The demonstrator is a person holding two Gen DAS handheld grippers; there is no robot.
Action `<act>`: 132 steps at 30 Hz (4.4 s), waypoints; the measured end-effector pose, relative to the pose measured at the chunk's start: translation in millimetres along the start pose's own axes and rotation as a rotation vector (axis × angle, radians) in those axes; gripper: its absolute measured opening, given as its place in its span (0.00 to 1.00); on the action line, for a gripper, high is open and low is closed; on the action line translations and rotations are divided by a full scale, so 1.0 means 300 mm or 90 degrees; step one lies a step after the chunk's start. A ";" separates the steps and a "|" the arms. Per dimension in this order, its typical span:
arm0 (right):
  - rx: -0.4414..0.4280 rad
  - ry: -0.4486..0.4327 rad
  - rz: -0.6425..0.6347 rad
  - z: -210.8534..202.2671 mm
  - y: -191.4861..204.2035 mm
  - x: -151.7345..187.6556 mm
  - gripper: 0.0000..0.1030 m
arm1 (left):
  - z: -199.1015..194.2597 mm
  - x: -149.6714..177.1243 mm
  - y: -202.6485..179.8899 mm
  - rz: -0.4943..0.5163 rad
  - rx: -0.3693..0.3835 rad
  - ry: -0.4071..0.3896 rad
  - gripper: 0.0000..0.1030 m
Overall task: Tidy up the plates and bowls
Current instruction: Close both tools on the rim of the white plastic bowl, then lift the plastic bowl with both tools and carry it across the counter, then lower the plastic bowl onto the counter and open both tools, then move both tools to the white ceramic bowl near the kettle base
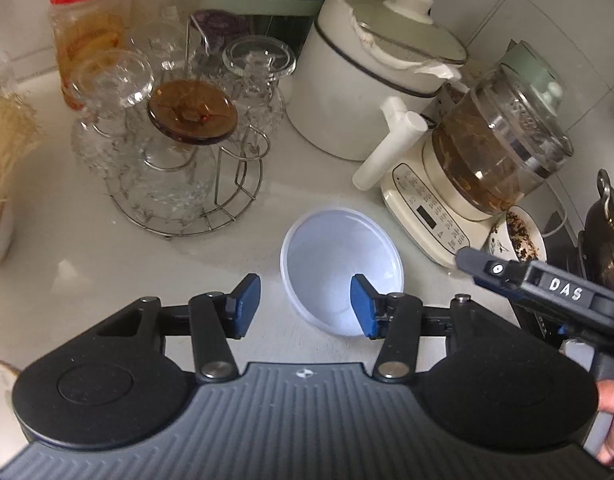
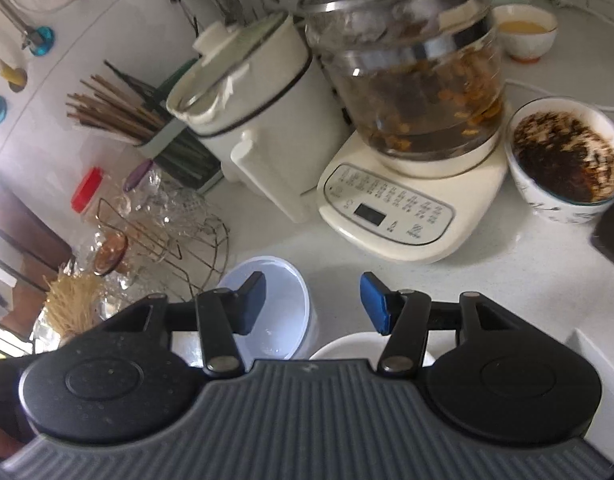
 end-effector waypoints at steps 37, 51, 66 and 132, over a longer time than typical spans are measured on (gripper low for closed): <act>-0.021 0.097 -0.047 0.226 0.055 0.025 0.15 | 0.166 -0.054 0.065 -0.034 0.018 0.064 0.11; -0.056 0.052 -0.049 0.009 0.154 0.030 0.15 | -0.086 -0.036 0.055 -0.057 0.063 0.002 0.11; -0.058 -0.007 -0.006 -0.195 0.238 0.092 0.15 | -0.299 0.033 0.036 -0.002 0.113 -0.019 0.11; 0.026 -0.032 -0.048 -0.290 0.302 0.280 0.44 | -0.328 0.197 0.068 0.093 0.061 0.003 0.35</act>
Point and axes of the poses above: each gripper's, at about its wrist camera, not at the fingertips, and z roughly the way its jaws point, y to its left, x to its underside, the point moved 3 cm from there along z, roughly the way its jaws point, and after that the axes turned 1 degree about -z, right-handed, at the moved point
